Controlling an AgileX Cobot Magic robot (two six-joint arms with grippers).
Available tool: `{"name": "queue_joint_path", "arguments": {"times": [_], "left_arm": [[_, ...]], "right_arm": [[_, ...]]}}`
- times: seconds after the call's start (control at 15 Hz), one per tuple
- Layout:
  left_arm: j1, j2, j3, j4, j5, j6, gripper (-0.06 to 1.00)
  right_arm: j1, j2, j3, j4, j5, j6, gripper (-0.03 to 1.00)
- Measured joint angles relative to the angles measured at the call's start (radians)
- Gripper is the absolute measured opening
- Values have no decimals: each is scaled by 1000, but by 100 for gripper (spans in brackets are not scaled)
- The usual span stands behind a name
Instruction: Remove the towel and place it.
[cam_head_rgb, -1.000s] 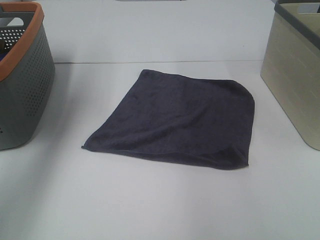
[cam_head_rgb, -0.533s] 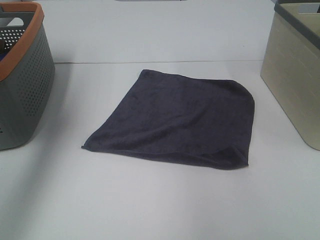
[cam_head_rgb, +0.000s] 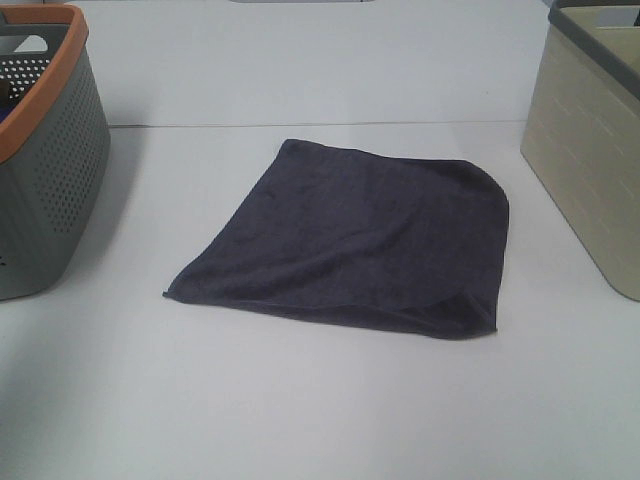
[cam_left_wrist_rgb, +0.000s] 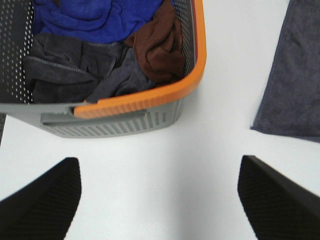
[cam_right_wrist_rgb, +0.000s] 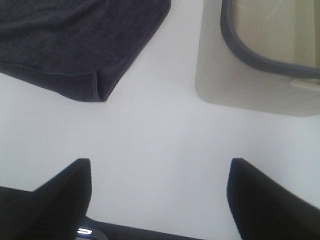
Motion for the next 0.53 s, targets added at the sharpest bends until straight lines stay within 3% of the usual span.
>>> {"name": "queue_joint_path", "arguments": {"times": [0.07, 0.2, 0.53], "left_arm": [[0, -203, 146, -2, -8, 0, 80], [0, -401, 242, -13, -1, 0, 80], [0, -793, 310, -21, 152, 16, 80]], "right_arm": [[0, -137, 138, 18, -25, 0, 75], [0, -280, 248, 40, -37, 0, 75], [0, -547, 390, 116, -84, -33, 75]]}}
